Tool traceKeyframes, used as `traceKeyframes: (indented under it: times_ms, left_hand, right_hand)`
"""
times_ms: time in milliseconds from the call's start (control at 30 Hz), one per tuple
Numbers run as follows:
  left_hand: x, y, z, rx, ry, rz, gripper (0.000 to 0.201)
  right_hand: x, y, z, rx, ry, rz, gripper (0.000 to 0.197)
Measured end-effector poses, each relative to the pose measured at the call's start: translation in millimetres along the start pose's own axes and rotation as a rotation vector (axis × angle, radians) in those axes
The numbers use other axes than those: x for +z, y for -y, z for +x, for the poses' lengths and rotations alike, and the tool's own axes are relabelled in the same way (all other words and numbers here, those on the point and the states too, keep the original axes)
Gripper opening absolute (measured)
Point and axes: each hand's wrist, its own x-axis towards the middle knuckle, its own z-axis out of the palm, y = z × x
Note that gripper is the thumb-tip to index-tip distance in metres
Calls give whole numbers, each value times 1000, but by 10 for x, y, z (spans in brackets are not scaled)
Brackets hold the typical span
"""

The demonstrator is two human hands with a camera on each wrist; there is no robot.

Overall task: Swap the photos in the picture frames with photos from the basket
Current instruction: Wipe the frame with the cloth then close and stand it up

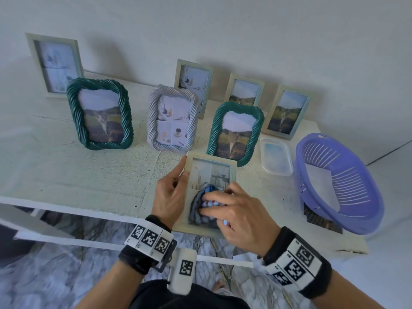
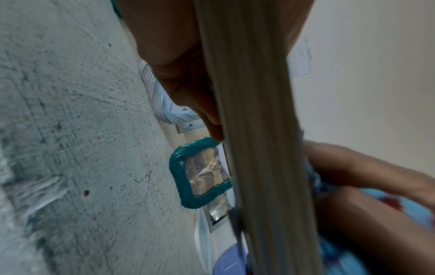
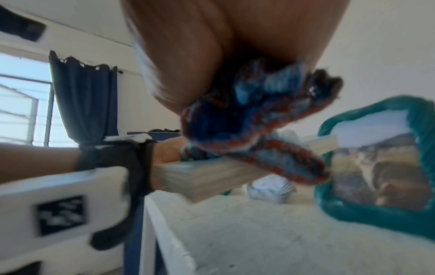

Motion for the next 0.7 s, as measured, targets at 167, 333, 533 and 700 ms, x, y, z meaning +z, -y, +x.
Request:
traceKeyframes:
  times_ms: [167, 333, 533, 700]
  left_hand:
    - [65, -2, 0, 32, 2, 20, 44]
    - [62, 16, -43, 11, -15, 7, 40]
    - [79, -62, -8, 7, -32, -20, 38]
    - [-6, -79, 65, 11, -28, 25, 37]
  right_hand:
    - [-46, 0, 159, 133, 0, -95, 41]
    - [-39, 31, 108, 15, 44, -30, 38]
    - [-25, 94, 168, 89, 38, -40, 37]
    - [21, 209, 90, 35, 89, 68, 43]
